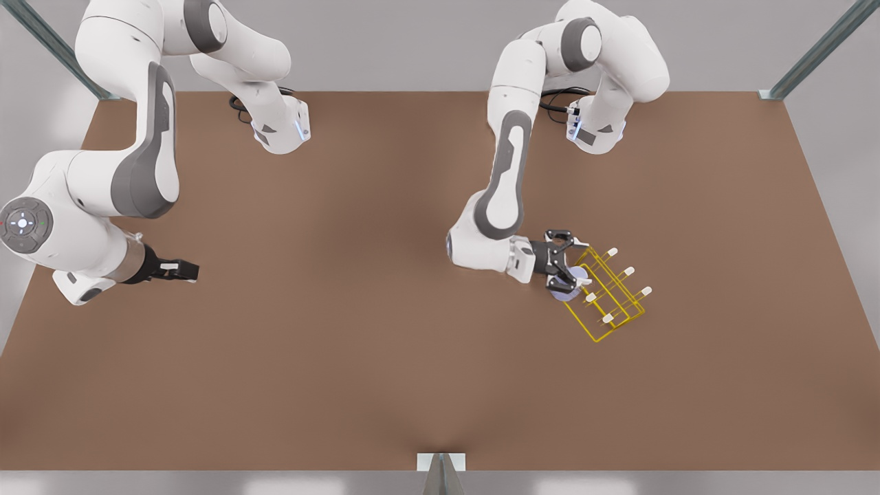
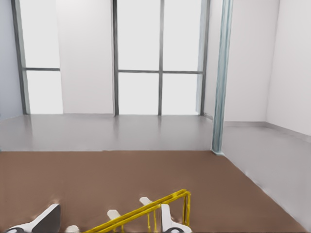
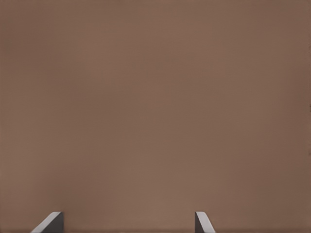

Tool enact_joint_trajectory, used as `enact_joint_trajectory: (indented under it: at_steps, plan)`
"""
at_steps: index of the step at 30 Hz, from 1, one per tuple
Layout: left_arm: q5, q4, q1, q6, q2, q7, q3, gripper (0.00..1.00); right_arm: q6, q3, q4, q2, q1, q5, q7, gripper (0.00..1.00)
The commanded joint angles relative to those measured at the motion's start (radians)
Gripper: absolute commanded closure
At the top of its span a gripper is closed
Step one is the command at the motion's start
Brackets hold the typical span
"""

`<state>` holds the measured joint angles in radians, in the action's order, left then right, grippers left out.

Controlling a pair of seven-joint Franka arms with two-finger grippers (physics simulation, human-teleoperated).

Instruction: Place the cup on the cup holder

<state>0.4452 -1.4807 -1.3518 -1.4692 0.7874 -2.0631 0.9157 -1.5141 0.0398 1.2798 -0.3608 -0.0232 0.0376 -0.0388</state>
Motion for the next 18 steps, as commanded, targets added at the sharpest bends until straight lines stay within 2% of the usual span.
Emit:
enact_joint_trajectory:
  at_steps: [1,2,4,5,6,7,8,11,18]
  plan:
    - [-0.310,0.098,0.038,0.219,-0.210,0.998,0.008,0.00,-0.003,0.000,0.000,0.002,-0.001,-0.001,0.005,0.00]
    - [-0.442,0.235,0.126,0.322,-0.232,1.485,0.006,0.00,-0.003,0.000,0.000,0.002,-0.001,-0.002,0.007,0.00]
    - [-0.568,0.303,0.249,0.409,-0.284,2.073,0.008,0.00,-0.003,0.000,0.000,0.002,-0.018,-0.004,0.008,0.00]
    - [-0.562,0.303,0.458,0.409,-0.379,2.387,-0.189,0.00,-0.003,0.000,0.000,0.002,-0.018,-0.004,0.008,0.00]
    - [-0.453,0.303,0.739,0.392,-0.447,2.281,-0.587,0.00,-0.003,0.000,0.000,0.002,-0.018,-0.004,0.008,0.00]
    - [-0.408,0.235,0.965,0.276,-0.514,2.053,-0.874,0.00,-0.003,0.002,0.000,0.000,-0.018,-0.004,0.008,0.00]
    - [-0.445,0.093,0.973,0.092,-0.614,2.012,-0.879,0.00,-0.003,0.002,0.001,0.000,-0.018,-0.004,0.008,0.00]
    - [-0.444,0.181,0.974,0.220,-0.556,2.016,-0.874,0.00,-0.005,0.002,0.001,0.000,-0.018,-0.004,0.008,0.00]
    - [-0.465,0.201,0.976,0.237,-0.528,2.017,-0.871,0.00,-0.005,0.002,0.000,-0.007,-0.018,-0.002,0.008,0.00]
